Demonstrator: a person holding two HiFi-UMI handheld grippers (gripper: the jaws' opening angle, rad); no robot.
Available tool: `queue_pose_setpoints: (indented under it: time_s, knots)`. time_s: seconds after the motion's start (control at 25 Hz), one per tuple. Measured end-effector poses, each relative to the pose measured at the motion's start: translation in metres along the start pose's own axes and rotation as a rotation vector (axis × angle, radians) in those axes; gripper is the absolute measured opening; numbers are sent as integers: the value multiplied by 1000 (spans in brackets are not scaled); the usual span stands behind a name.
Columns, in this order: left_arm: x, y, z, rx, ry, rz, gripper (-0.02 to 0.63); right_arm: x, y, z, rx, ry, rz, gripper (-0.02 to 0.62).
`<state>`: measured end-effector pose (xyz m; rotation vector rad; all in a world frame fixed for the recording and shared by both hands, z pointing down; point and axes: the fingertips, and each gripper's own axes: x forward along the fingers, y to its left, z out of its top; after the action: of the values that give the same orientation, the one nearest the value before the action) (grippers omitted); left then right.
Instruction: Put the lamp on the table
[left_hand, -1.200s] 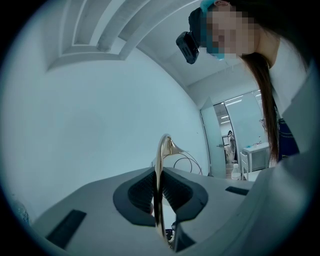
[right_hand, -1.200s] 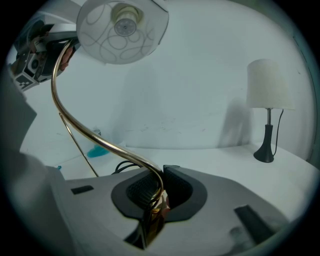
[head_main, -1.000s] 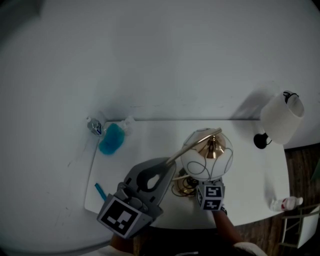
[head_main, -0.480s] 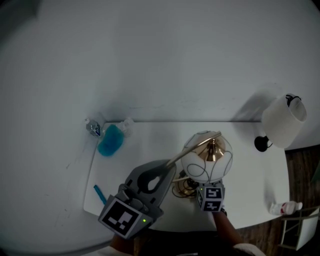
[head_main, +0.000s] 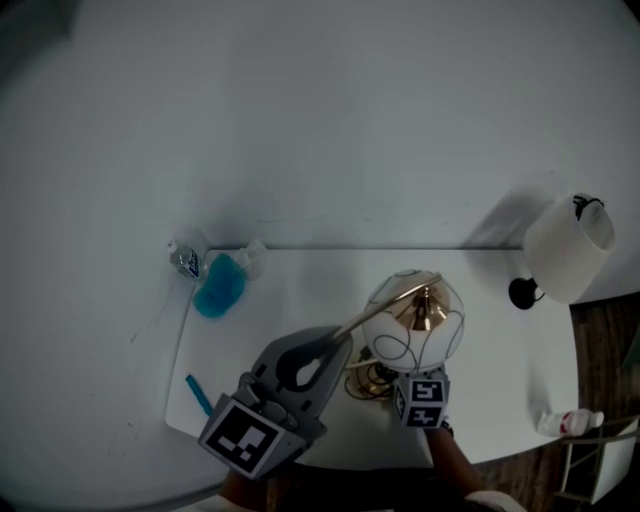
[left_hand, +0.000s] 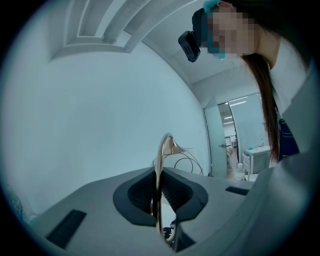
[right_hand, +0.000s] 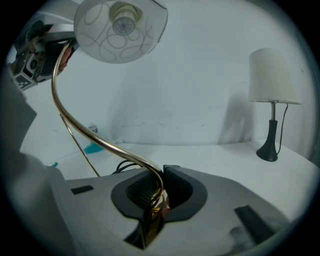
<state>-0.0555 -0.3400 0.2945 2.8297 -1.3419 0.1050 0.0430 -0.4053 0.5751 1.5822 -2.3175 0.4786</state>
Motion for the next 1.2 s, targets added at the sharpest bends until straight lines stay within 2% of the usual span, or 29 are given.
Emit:
queue_pose_setpoints:
  time_s: [1.2]
  knots:
    - [9,2,-15,-11,39,-17,25,10,-8,-13,13,26,-9,35]
